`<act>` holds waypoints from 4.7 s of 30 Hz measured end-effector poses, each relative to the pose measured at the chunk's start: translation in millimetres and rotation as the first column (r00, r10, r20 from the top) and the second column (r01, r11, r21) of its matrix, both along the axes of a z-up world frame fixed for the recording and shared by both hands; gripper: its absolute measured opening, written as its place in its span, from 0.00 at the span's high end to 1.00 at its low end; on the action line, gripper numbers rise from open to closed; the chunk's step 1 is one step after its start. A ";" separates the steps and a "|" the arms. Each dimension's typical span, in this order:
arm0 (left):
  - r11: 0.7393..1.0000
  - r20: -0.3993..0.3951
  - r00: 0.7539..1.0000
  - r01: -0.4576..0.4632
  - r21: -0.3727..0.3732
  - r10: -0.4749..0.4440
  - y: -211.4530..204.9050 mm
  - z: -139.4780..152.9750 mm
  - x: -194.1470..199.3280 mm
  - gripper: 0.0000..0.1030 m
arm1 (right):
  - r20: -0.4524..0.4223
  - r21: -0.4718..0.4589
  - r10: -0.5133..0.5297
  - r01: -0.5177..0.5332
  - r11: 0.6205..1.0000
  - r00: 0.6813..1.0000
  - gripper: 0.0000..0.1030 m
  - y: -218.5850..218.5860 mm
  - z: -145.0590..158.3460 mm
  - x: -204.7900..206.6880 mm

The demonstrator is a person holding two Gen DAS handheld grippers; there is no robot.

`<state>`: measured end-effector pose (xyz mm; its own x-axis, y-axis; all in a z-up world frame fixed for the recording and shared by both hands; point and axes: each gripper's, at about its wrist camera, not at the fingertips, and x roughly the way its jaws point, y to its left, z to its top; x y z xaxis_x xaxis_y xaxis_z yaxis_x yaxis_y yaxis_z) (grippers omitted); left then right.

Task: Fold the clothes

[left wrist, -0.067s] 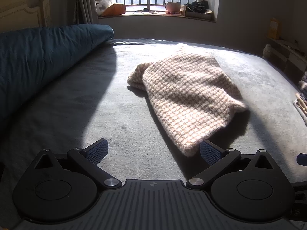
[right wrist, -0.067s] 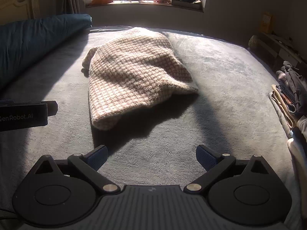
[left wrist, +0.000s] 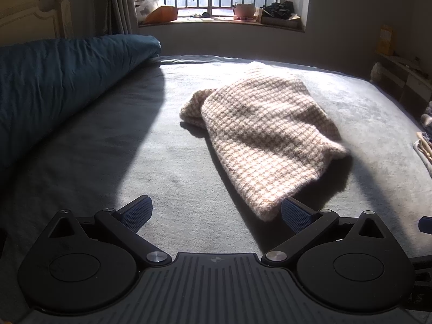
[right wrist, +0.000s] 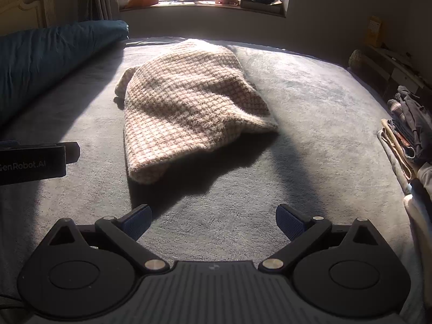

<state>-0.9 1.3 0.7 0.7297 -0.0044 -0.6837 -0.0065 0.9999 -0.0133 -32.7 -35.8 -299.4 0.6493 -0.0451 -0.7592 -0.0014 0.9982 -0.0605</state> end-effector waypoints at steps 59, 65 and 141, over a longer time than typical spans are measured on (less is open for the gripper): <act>0.996 0.038 0.995 -0.091 0.019 0.090 23.0 -8.9 -4.1 0.00 | 0.002 -0.018 -0.019 0.019 1.000 1.000 0.01 -2.7 0.8 -3.9; 0.996 0.038 0.995 -0.091 0.021 0.090 23.4 -8.0 -4.6 0.00 | -0.001 -0.019 -0.020 0.020 1.000 1.000 0.01 -2.6 0.5 -3.9; 0.929 0.005 0.931 0.364 0.064 -0.365 -49.7 -124.7 106.0 0.45 | 0.085 0.781 -0.216 0.070 0.620 0.973 0.89 -169.6 -80.1 250.8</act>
